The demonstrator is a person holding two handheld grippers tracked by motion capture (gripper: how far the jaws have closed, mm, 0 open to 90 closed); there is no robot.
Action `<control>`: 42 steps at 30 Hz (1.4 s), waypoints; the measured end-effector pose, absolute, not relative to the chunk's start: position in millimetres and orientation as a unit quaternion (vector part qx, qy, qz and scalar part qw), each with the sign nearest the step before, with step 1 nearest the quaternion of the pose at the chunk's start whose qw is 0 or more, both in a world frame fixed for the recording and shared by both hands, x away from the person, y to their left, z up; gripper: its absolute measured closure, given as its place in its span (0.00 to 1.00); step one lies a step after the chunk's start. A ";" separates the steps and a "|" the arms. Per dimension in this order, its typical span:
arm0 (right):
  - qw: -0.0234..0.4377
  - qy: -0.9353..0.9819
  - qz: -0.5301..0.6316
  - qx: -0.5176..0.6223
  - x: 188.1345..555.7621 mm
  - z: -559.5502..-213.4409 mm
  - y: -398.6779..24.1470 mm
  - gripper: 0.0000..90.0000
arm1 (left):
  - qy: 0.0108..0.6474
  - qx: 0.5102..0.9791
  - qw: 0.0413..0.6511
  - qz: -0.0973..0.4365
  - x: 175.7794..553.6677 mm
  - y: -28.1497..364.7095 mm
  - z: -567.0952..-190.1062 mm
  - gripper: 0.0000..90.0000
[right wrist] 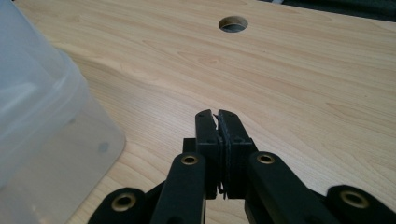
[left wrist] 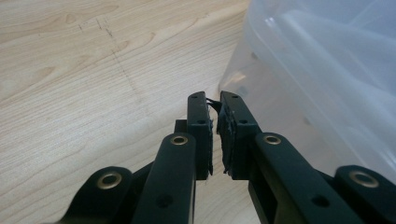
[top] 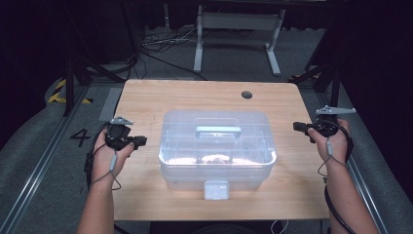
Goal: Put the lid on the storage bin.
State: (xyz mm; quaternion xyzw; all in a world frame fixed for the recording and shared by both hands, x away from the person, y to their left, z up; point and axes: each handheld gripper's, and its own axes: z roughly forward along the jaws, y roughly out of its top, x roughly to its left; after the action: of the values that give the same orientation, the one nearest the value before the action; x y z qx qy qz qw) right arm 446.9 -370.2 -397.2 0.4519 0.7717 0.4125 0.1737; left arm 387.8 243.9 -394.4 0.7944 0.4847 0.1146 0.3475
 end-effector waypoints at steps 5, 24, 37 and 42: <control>0.177 0.778 0.406 0.446 448.0 -408.5 -369.8 0.97 | 0.477 0.797 0.353 0.117 390.6 246.1 -406.1 0.91; 0.172 0.794 0.398 0.425 438.7 -445.3 -361.4 0.96 | 0.466 0.805 0.345 0.127 390.3 245.0 -435.0 0.91; 0.165 0.791 0.395 0.437 430.8 -468.3 -358.4 0.95 | 0.468 0.811 0.329 0.122 387.2 243.9 -453.5 0.90; 0.166 0.786 0.401 0.440 427.7 -472.6 -359.7 0.94 | 0.462 0.815 0.326 0.125 386.9 242.8 -456.7 0.89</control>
State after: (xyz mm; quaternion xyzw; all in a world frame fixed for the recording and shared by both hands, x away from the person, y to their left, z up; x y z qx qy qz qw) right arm 427.7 -359.7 -472.6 0.4400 0.7862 0.4010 0.1658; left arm 386.9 242.8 -456.7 0.8152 0.4619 0.1250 0.3264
